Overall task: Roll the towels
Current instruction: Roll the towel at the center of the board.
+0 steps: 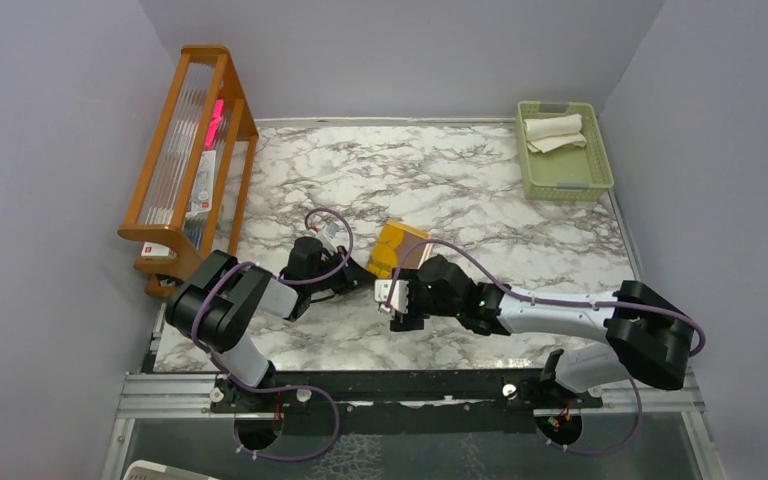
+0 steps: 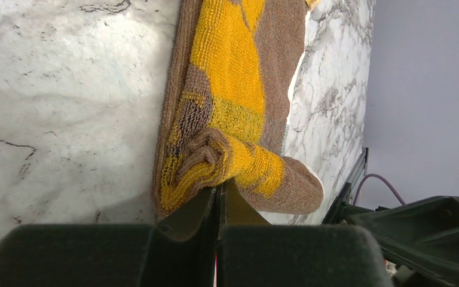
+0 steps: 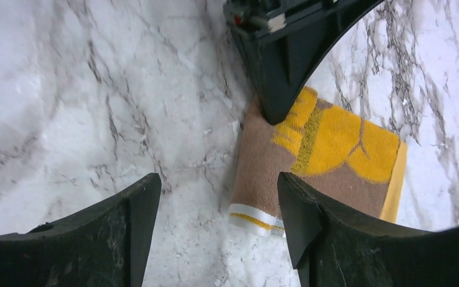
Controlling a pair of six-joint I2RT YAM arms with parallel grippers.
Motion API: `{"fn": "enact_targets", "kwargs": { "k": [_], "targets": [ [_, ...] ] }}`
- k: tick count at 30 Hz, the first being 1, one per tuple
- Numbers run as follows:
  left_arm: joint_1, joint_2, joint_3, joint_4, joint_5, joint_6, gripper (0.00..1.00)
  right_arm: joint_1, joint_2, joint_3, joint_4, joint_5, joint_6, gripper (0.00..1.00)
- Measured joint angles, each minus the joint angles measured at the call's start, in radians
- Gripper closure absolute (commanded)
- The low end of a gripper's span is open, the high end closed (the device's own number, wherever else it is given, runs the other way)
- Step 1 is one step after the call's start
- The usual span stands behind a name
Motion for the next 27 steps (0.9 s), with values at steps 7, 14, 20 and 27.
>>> {"fn": "enact_targets", "kwargs": {
  "k": [7, 14, 20, 27],
  "targets": [
    [0.000, 0.019, 0.008, 0.015, 0.001, 0.000, 1.00, 0.032, 0.078, -0.022, 0.049, 0.126, -0.162, 0.35],
    [0.001, 0.032, 0.013, 0.030, 0.003, 0.001, 1.00, 0.032, 0.141, -0.020, 0.086, 0.142, -0.229, 0.39],
    [0.002, 0.039, 0.014, 0.039, 0.008, 0.003, 1.00, 0.032, 0.207, -0.001, 0.098, 0.171, -0.251, 0.41],
    [0.003, 0.058, 0.027, 0.049, 0.014, 0.012, 1.00, 0.032, 0.281, 0.071, 0.099, 0.243, -0.243, 0.43]
  ]
}}
